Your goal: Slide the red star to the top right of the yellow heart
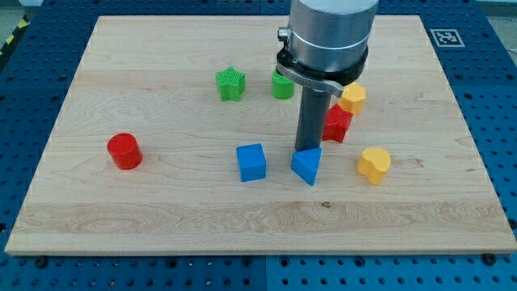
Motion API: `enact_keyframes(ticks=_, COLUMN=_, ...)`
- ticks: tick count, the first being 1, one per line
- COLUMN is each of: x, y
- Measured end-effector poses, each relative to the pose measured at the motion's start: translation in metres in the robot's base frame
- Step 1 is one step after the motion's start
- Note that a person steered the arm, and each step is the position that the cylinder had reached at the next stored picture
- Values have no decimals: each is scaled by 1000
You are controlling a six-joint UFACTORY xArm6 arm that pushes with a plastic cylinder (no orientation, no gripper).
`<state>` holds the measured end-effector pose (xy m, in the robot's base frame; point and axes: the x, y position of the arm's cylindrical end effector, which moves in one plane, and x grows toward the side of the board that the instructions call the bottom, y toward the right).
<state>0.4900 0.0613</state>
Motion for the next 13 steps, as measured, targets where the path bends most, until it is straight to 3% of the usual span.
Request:
enact_keyframes(ticks=5, x=-36, y=0)
enact_keyframes(ticks=10, x=-36, y=50)
enact_keyframes(ticks=13, x=-59, y=61)
